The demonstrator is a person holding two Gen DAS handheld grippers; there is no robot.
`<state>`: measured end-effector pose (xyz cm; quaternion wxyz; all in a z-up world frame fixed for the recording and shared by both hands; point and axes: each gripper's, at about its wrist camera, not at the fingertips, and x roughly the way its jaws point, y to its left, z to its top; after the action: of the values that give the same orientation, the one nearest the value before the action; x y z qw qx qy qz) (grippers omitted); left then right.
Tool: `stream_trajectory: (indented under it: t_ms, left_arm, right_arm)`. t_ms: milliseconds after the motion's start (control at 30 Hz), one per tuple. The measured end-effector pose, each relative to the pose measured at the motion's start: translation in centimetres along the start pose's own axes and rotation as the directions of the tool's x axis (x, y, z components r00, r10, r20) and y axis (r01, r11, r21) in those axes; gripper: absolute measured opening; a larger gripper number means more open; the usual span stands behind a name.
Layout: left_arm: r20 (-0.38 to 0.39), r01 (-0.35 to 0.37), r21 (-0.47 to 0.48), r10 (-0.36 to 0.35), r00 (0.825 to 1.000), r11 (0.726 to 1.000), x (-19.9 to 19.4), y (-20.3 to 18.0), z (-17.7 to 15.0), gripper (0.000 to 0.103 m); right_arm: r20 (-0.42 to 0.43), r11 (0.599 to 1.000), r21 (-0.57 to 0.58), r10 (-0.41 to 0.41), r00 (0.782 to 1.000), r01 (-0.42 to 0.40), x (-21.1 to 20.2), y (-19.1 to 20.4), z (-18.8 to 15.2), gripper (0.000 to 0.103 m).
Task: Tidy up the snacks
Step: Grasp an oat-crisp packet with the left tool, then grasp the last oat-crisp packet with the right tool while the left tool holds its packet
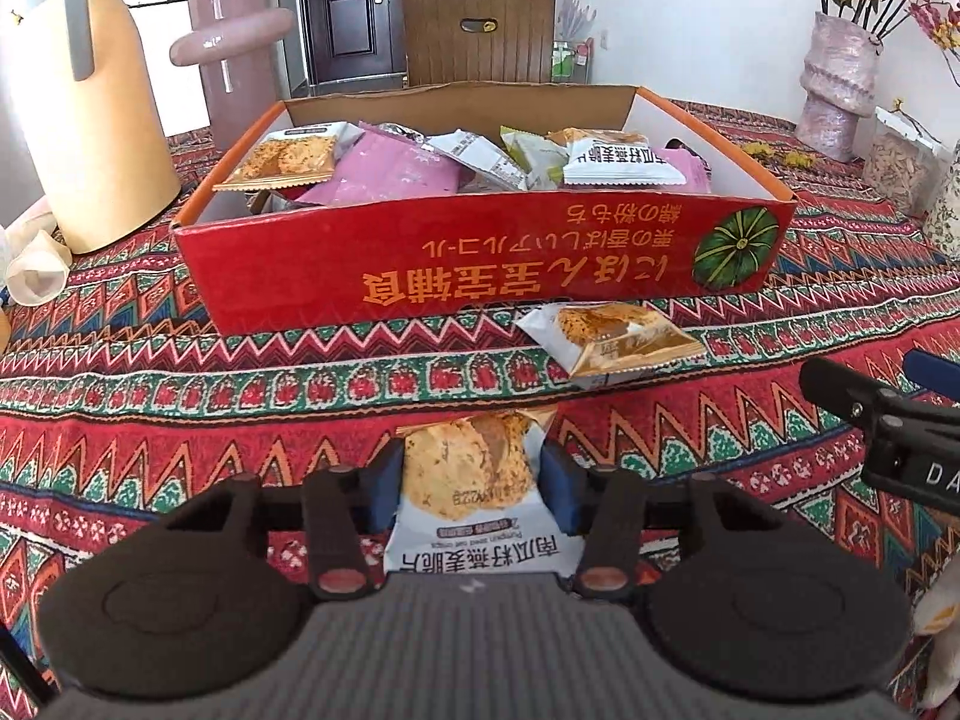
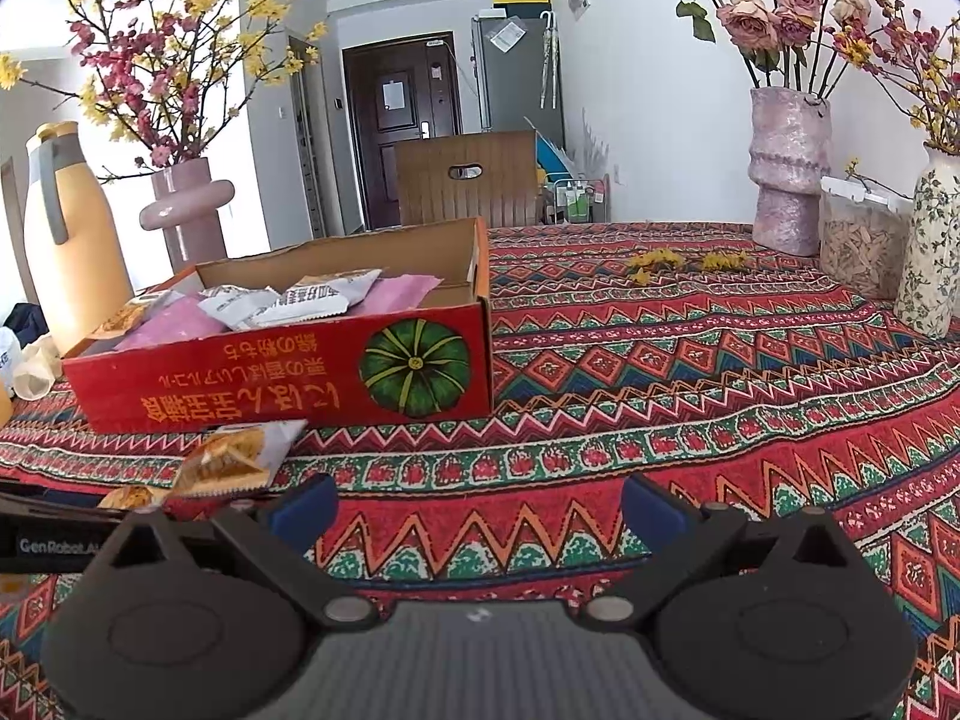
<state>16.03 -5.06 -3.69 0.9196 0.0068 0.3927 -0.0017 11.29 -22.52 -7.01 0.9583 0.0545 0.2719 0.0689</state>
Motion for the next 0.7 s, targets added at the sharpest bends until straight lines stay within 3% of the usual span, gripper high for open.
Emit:
stream_trajectory:
  t_ms: [333, 600, 700]
  left_arm:
    - [0.124, -0.004, -0.047, 0.010, 0.992, 0.999, -2.0, 4.0, 0.2, 0.048]
    - [0.255, -0.058, -0.081, 0.077, 0.964, 0.995, -2.7, 6.8, 0.7, 0.048]
    - [0.301, -0.040, -0.093, 0.067, 0.951, 0.995, -2.8, 7.5, 0.5, 0.048]
  right_arm:
    - [-0.004, 1.000, -0.006, -0.002, 1.000, 0.002, 0.2, 0.1, -0.1, 0.101]
    - [-0.012, 1.000, -0.020, -0.014, 1.000, 0.014, 0.4, 0.4, -0.1, 0.101]
    - [-0.012, 0.999, -0.030, -0.023, 1.000, 0.023, 0.4, 0.6, -0.1, 0.100]
